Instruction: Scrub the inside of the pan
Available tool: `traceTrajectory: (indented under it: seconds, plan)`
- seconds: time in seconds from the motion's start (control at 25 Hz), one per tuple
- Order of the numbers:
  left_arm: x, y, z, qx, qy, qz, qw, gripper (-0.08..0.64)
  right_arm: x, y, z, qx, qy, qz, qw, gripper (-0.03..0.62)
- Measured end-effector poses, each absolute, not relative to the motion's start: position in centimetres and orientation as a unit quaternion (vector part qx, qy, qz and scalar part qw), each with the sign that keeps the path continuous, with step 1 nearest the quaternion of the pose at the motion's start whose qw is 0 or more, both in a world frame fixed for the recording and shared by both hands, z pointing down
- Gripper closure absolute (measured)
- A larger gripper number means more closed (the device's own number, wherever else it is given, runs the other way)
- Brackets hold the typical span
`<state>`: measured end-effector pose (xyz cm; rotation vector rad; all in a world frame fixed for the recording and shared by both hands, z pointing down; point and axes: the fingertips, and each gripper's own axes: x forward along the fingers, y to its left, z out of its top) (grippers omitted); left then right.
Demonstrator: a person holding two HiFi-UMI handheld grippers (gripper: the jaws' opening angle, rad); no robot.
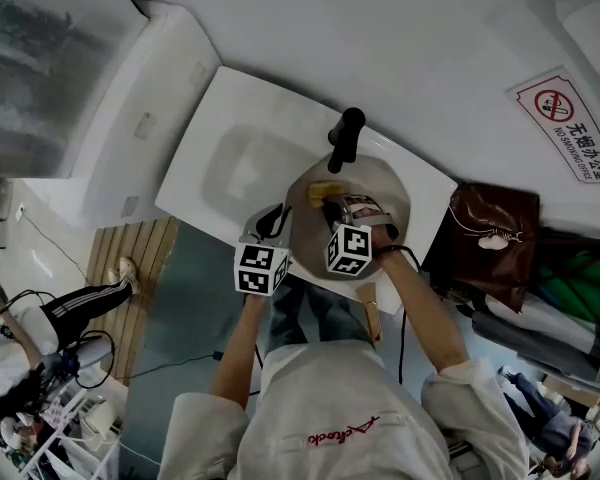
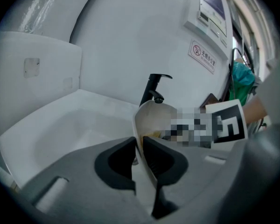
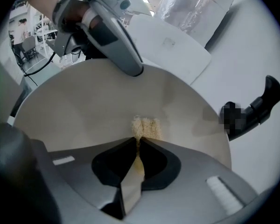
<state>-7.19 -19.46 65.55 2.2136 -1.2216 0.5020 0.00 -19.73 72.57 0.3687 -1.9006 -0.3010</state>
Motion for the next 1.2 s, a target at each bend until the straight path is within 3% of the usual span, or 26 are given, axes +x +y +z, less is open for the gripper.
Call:
traceTrajectory:
  seconds: [1.2]
  plan:
    - [-7.0,-19.7,65.7,0.824,-0.456,0.185,0.280,0.508,-0.1,-9.7,74.4,0.022,-0.797,-0.097,0.596,0.560]
